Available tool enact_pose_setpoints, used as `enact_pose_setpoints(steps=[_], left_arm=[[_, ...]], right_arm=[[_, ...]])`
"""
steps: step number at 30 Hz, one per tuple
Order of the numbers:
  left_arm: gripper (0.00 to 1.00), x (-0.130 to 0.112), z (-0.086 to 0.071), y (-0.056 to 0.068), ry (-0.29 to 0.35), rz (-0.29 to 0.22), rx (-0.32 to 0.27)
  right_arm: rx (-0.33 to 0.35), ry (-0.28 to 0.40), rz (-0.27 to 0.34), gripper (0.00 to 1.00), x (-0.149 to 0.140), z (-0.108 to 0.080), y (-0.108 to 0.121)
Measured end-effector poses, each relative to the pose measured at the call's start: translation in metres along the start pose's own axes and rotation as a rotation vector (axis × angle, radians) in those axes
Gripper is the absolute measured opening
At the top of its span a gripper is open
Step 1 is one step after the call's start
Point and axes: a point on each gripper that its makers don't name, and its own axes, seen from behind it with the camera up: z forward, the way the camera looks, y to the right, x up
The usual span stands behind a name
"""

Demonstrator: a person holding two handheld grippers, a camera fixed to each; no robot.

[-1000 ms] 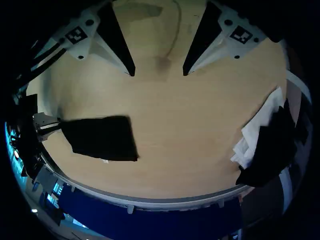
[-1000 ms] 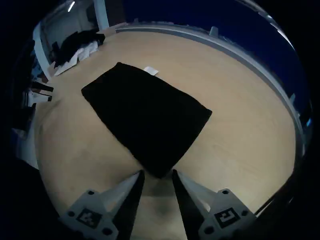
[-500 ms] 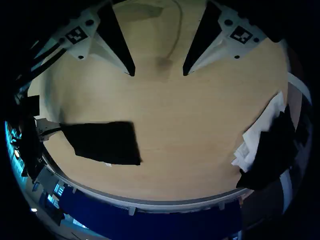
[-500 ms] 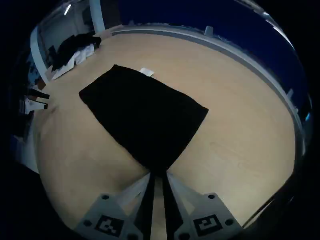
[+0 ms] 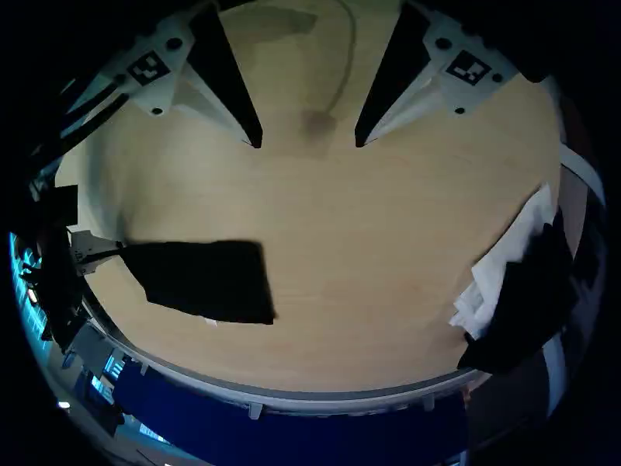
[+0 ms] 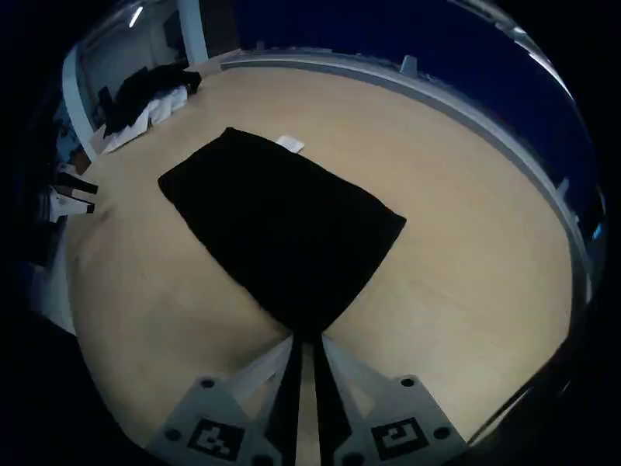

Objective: Fold towel

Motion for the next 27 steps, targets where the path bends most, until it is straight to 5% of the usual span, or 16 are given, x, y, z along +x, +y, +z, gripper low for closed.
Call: enact_pose_setpoints(steps=[15,27], left_arm=[[0.88,0.006,-0.003,0.009,0.004,0.005,-0.015],[0.88,0.016,-0.006,0.01,0.021,-0.013,-0.021]], right_arm=[[-0.017,0.074,-0.011,0.09,0.027,-0.018,0.005],[-0.022,0.152,-0.066,0.09,0.079,-0.028,0.004]])
